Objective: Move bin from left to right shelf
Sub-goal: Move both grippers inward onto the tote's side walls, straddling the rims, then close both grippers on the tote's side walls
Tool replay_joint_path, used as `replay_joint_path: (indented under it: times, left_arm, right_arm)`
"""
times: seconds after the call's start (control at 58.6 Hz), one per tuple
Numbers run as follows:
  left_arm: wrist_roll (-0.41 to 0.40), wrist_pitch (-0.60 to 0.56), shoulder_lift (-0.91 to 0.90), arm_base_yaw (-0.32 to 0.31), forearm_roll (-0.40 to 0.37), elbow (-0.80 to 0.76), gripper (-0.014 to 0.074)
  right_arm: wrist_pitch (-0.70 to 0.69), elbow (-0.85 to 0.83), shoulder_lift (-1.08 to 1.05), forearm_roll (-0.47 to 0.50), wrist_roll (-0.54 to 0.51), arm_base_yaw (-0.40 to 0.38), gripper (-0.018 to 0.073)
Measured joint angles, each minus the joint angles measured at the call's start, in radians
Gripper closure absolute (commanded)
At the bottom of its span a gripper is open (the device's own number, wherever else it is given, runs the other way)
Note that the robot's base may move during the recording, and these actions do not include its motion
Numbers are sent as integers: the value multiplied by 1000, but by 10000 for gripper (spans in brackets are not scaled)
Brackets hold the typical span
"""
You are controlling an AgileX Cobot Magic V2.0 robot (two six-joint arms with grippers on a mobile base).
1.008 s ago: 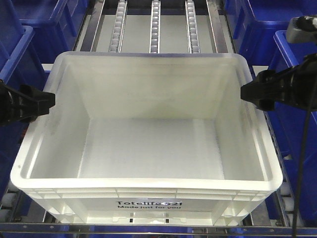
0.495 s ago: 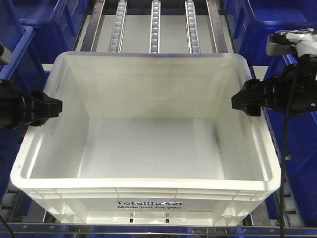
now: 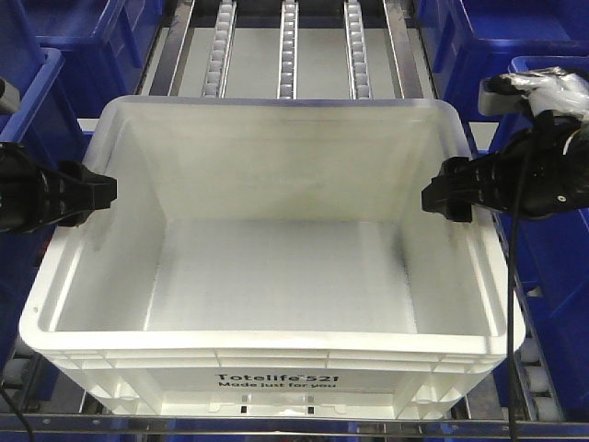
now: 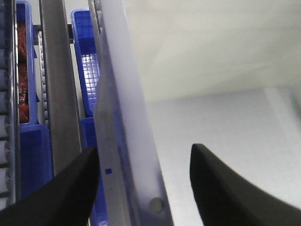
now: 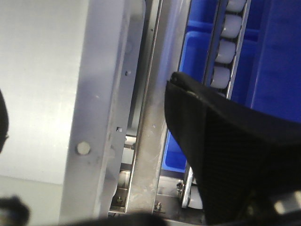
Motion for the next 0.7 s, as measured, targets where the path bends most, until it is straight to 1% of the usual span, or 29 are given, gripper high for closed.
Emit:
replay_joint_path:
  times: [0.239, 0.7]
  left_arm:
    - [0, -8, 38, 0, -2, 0, 181]
    - [0, -8, 39, 0, -4, 0, 181]
  right_arm:
    - [-1, 0, 30, 25, -3, 0, -34]
    - [-8, 0, 88, 37, -20, 0, -22]
